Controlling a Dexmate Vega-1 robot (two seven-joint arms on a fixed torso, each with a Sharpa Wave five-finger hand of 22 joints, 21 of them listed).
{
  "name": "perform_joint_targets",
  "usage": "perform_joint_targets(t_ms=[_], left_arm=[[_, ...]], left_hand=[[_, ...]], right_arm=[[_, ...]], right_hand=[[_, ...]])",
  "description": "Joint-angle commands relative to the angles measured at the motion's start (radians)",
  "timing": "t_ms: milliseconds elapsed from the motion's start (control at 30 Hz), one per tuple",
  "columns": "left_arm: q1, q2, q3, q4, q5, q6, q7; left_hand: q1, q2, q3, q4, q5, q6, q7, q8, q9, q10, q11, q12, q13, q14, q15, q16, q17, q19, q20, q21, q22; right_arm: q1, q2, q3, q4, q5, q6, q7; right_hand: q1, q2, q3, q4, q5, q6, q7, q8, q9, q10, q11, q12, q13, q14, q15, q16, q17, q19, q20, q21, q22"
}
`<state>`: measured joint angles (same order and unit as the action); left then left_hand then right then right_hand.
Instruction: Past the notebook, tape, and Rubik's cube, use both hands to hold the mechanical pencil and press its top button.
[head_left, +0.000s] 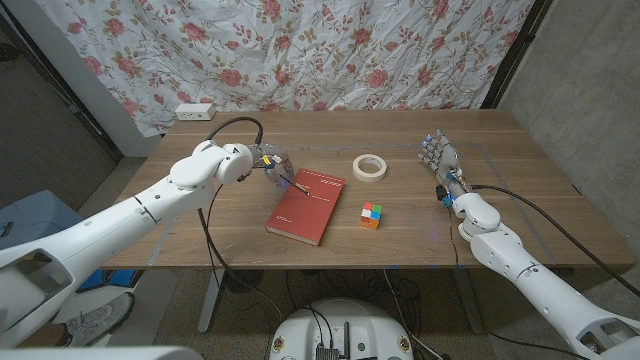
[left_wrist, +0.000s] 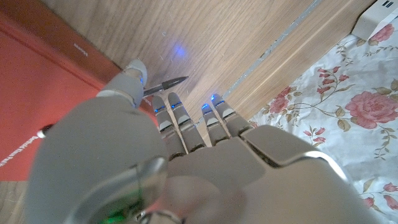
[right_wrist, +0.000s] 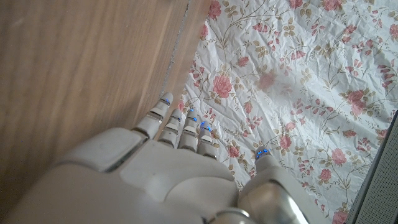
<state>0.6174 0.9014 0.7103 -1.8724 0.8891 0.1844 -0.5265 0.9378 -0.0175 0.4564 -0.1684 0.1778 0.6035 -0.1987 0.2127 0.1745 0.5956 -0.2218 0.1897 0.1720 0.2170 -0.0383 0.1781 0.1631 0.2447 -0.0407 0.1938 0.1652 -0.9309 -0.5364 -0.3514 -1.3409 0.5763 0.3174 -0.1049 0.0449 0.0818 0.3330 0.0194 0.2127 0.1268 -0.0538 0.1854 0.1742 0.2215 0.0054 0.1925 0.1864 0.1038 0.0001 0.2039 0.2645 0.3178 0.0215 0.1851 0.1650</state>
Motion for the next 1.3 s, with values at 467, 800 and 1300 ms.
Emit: perform_joint_targets(t_ms=[467, 800, 1300], left_arm=[[0.033, 0.001, -0.003, -0.022, 0.036, 0.046, 0.05], [0.032, -0.008, 0.006, -0.009, 0.057, 0.047, 0.072], [0.019, -0.018, 0.012, 0.011, 0.065, 0.027, 0.088]], left_hand=[[0.049, 0.032, -0.031, -0.004, 0.004, 0.116, 0.007, 0.005, 0.004, 0.12, 0.0, 0.008, 0.002, 0.084, -0.17, 0.009, 0.003, 0.071, -0.064, 0.01, 0.005], [0.083, 0.047, -0.037, -0.007, 0.005, 0.201, 0.014, 0.014, 0.003, 0.172, -0.001, 0.006, 0.002, 0.118, -0.175, 0.007, 0.004, 0.093, -0.066, 0.01, 0.006], [0.115, 0.068, -0.043, -0.006, 0.004, 0.279, 0.022, 0.014, 0.003, 0.247, 0.0, 0.01, 0.002, 0.165, -0.18, 0.009, 0.005, 0.116, -0.074, 0.011, 0.007]], right_arm=[[0.014, 0.011, -0.007, 0.019, 0.001, -0.001, 0.006], [0.014, 0.015, -0.01, 0.02, -0.001, -0.003, 0.001], [0.013, 0.019, -0.012, 0.023, -0.001, -0.004, -0.003]], right_hand=[[-0.004, 0.012, 0.01, 0.0, 0.002, 0.02, -0.001, 0.012, 0.004, 0.007, -0.005, 0.004, 0.003, 0.007, 0.001, 0.007, 0.001, 0.006, 0.005, 0.006, 0.004], [-0.003, 0.014, 0.011, 0.0, 0.002, 0.023, -0.001, 0.012, 0.004, 0.012, -0.002, 0.005, 0.003, 0.009, 0.0, 0.008, 0.001, 0.007, 0.006, 0.006, 0.004], [0.0, 0.014, 0.012, -0.003, 0.002, 0.029, -0.002, 0.012, 0.005, 0.018, -0.004, 0.007, 0.004, 0.009, 0.0, 0.009, -0.001, 0.009, 0.007, 0.006, 0.004]])
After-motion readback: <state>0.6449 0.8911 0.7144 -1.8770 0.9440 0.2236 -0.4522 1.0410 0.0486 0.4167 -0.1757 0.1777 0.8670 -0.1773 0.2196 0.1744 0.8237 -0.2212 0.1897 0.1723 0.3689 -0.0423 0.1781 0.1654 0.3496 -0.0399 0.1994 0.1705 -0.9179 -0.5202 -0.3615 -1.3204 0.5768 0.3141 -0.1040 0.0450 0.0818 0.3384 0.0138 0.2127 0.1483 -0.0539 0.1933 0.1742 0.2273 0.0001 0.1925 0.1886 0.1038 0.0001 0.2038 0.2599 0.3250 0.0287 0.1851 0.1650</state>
